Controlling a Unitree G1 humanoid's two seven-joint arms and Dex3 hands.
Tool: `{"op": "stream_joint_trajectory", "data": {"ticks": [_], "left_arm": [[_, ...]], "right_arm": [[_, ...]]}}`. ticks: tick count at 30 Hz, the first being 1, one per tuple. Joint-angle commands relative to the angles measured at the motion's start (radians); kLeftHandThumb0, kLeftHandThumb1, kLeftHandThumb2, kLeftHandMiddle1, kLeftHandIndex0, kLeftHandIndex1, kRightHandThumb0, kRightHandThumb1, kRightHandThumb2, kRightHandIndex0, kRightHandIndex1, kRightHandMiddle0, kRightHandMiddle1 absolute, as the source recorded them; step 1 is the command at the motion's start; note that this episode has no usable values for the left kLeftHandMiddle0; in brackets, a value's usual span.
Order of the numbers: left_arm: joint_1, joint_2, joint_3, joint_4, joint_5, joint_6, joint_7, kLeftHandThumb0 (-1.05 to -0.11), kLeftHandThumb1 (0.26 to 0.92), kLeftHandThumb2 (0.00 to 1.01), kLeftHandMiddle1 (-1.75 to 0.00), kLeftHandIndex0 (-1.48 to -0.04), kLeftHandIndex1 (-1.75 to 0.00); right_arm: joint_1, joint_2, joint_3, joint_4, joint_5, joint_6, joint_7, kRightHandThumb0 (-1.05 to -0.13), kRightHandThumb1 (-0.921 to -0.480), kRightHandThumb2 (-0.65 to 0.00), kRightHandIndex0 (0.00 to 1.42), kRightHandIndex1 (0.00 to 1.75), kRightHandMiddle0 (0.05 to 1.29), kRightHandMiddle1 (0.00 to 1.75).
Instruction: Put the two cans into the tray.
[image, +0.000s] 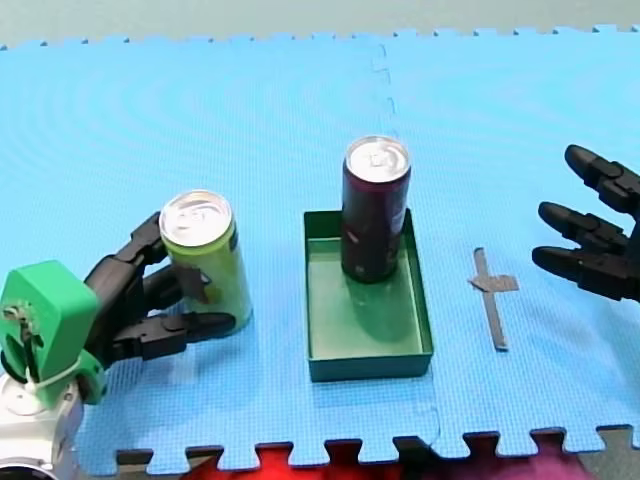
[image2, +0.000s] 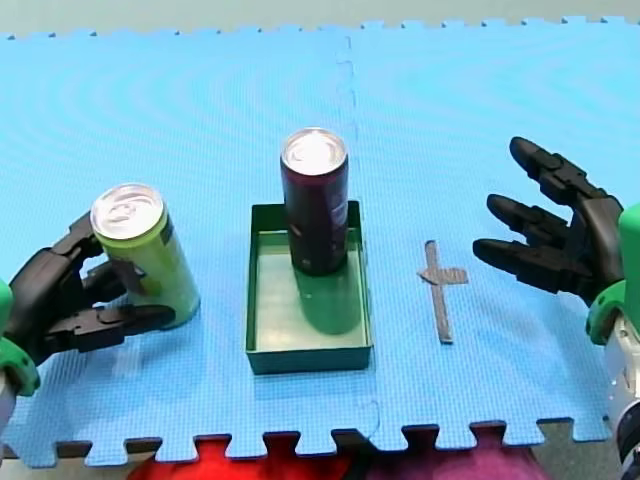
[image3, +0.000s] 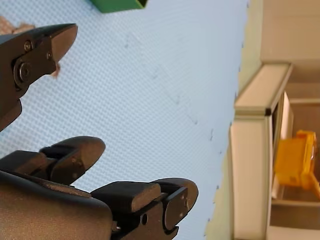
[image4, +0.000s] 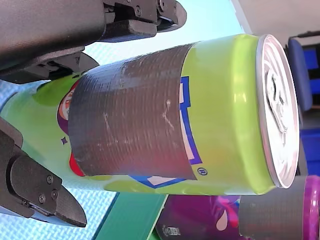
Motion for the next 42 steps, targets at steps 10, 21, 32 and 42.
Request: {"op": "stream_joint_trajectory", "data": {"ticks": [10,21,32,42], "left_arm": [[-0.016,-0.004,-0.001,-0.008,0.0,0.004,0.009,-0.939,0.616,0.0,0.0,-0.09,0.0],[-0.024,-0.006,-0.007,-0.012,0.003,0.01,0.015,-0.935,0.616,0.0,0.0,-0.09,0.0],[-0.032,-0.007,-0.016,-0.005,0.009,0.005,0.005,-0.934,0.617,0.0,0.0,-0.09,0.0],[-0.039,-0.008,-0.016,0.005,0.005,0.009,-0.008,-0.929,0.617,0.0,0.0,-0.09,0.0]], "right_arm": [[-0.001,-0.005,-0.005,0.0,0.003,-0.006,-0.001,-0.81,-0.659,-0.001,0.53,0.0,0.36,0.0],[-0.001,-0.008,-0.004,-0.001,0.0,-0.011,0.0,-0.805,-0.662,-0.001,0.53,0.0,0.36,0.0],[0.0,-0.008,-0.007,-0.002,0.003,-0.012,0.004,-0.8,-0.663,0.0,0.52,0.0,0.36,0.0],[-0.003,-0.013,-0.007,-0.002,0.001,-0.011,0.002,-0.796,-0.663,0.0,0.52,0.0,0.36,0.0]]}}
